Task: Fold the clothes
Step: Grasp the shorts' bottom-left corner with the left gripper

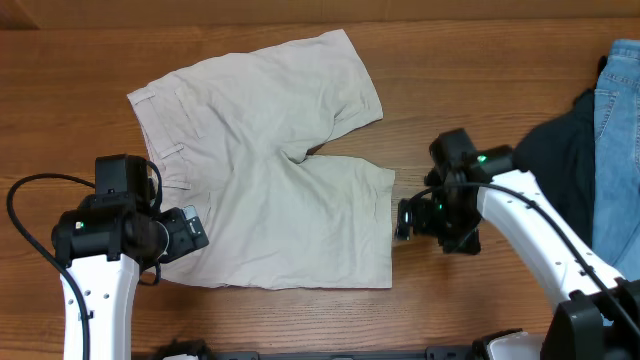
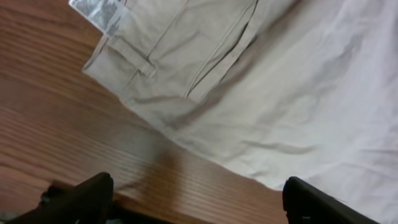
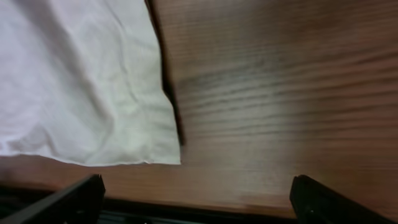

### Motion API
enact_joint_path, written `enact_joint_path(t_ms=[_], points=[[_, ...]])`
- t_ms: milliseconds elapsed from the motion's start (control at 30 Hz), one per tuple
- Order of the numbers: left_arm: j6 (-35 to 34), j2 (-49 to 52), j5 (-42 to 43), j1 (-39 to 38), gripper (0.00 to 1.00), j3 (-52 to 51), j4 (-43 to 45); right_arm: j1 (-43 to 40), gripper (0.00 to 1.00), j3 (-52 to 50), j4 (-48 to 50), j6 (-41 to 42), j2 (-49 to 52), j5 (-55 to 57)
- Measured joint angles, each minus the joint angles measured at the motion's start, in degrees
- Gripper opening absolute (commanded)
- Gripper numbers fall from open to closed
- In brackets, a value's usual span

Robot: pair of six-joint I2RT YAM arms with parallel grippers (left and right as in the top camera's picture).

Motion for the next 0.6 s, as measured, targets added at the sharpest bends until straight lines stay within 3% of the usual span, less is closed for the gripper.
enact_joint_path(t_ms=[100, 167, 300, 400, 433, 600], points=[[-0.1, 0.3, 0.2, 0.0, 0.89, -1.0, 2.1, 0.0, 0.98, -6.9, 4.0, -1.5, 0.0, -2.7], [-0.1, 1.4, 0.6, 0.0, 0.82, -2.5, 2.3, 0.0, 0.98, -9.5, 7.2, -3.6, 0.0, -6.1], [-3.7, 6.5, 2.4, 0.0, 0.79, -5.0, 4.0, 0.0, 0.98, -9.8, 9.0, -5.6, 0.0, -9.8], [-9.3, 8.6, 2.4, 0.0, 0.89, -5.9, 5.8, 0.0, 1.00, -9.8, 9.1, -7.0, 0.0, -13.1], [-11.2, 8.6, 1.4, 0.2, 0.97, -5.9, 5.9, 0.0, 1.00, -9.8, 9.3, -7.8, 0.0, -14.3], [-13.0, 8.5, -1.7, 7.6, 1.00, -6.1, 4.0, 0.5, 1.00, -9.8, 9.6, -8.7, 0.0, -16.4]])
